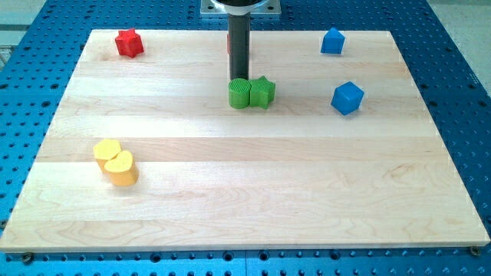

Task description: Move the green blocks to the left of the board

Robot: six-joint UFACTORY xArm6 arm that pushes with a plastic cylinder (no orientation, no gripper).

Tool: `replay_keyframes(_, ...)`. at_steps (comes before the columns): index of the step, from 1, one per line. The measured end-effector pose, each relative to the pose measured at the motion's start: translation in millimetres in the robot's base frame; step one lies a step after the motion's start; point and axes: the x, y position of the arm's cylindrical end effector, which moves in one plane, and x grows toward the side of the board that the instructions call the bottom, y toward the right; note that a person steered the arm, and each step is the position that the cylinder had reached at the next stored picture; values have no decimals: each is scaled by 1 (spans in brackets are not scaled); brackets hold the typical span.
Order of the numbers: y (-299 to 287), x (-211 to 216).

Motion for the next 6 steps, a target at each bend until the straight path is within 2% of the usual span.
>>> replay_keyframes(6, 9, -13)
